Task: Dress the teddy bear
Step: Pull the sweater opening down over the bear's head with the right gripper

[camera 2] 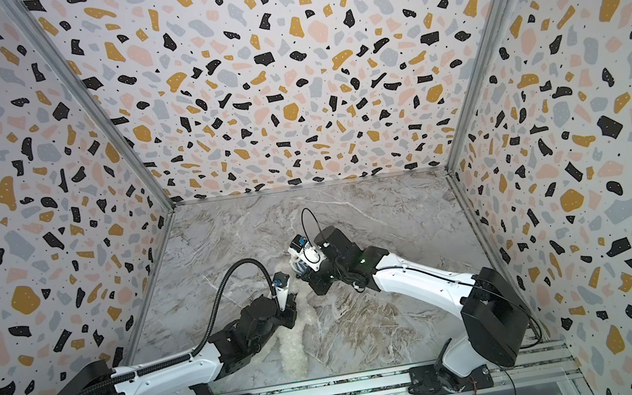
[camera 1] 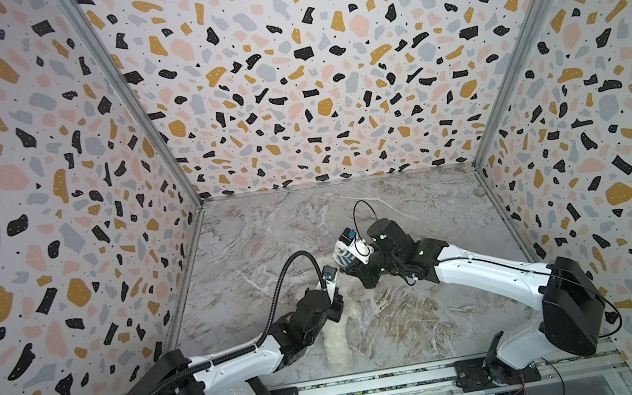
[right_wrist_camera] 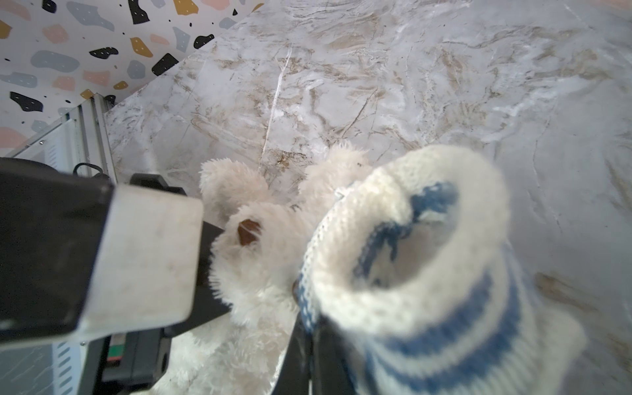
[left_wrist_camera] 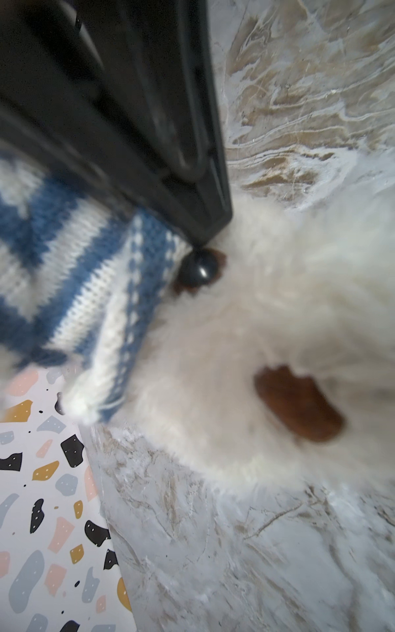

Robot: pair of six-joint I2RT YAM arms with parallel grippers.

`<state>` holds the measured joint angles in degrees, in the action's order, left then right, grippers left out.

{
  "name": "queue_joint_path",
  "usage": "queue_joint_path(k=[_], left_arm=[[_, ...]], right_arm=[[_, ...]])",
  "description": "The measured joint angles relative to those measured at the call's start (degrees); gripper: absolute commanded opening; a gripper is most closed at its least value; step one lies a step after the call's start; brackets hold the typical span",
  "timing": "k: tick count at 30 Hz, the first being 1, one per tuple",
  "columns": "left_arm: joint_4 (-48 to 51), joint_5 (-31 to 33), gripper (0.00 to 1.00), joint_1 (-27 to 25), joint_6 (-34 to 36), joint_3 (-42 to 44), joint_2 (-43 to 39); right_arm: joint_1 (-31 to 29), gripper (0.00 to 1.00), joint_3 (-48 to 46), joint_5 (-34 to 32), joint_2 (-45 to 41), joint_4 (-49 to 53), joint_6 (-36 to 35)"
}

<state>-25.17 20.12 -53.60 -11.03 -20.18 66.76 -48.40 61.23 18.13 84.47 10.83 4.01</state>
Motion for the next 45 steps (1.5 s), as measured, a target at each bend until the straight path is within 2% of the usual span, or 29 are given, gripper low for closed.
queue_joint_path(k=[12,20,37,45], left_arm=[[-1.4,-0.1,0.0,-1.0,1.5,2.8,-6.1],[-1.5,-1.5,0.0,-1.2,1.9,3.4,-10.0],[-4.0,-6.3,0.0,-1.7,4.0,5.0,-15.0],[-6.0,-7.2,0.0,-1.7,4.1,6.0,-16.9]], right_arm=[[0.0,0.05,1.9,6.4,-0.1,-0.3,0.7],[-0.1,0.13,1.9,8.7,-2.0,-0.4,0.6],[-4.5,0.33,3.0,7.6,-5.0,0.9,-1.4],[-6.9,0.34,4.8,4.9,-5.7,2.0,-2.7]])
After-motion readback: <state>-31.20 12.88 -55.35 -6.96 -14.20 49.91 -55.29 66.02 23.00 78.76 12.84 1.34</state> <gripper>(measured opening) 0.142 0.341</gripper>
